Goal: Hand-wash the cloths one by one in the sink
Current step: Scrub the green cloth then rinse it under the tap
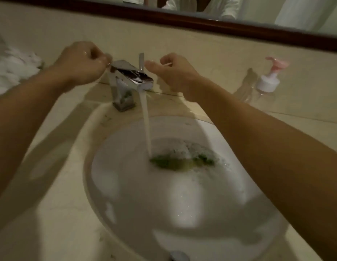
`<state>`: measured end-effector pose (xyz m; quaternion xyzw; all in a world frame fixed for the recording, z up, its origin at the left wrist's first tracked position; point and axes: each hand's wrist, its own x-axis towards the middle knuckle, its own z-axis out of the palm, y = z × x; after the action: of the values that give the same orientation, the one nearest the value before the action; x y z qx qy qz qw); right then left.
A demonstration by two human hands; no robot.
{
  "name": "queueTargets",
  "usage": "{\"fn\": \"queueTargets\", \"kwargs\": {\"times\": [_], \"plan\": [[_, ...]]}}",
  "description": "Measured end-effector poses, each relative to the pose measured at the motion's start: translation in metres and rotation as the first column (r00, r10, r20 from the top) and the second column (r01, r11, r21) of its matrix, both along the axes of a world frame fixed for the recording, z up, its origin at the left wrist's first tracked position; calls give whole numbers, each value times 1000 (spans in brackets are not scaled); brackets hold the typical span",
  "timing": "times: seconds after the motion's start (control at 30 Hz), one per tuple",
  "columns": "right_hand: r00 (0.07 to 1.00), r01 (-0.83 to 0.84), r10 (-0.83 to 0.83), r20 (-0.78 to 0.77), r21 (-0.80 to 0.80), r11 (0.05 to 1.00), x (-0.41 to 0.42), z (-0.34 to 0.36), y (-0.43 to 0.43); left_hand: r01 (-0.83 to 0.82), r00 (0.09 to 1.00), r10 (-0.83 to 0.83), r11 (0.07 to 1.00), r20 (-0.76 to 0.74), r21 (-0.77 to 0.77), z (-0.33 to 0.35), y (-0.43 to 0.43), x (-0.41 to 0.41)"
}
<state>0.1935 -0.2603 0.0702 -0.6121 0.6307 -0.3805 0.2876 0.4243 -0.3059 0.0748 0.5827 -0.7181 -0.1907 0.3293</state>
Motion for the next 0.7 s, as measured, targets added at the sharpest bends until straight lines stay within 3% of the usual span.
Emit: {"fn": "queueTargets", "kwargs": {"times": [0.2, 0.4, 0.7], "plan": [[972, -129, 163, -172, 191, 973, 26, 10, -44, 242, 967, -249, 962, 48, 125, 5, -22, -12], [983, -183, 183, 4, 90, 979, 29, 2, -58, 280, 959, -283, 947, -8, 158, -6, -40, -8], [971, -236, 239, -13, 117, 965, 28, 6, -49, 249, 962, -259, 961, 86, 118, 1, -27, -14]]}}
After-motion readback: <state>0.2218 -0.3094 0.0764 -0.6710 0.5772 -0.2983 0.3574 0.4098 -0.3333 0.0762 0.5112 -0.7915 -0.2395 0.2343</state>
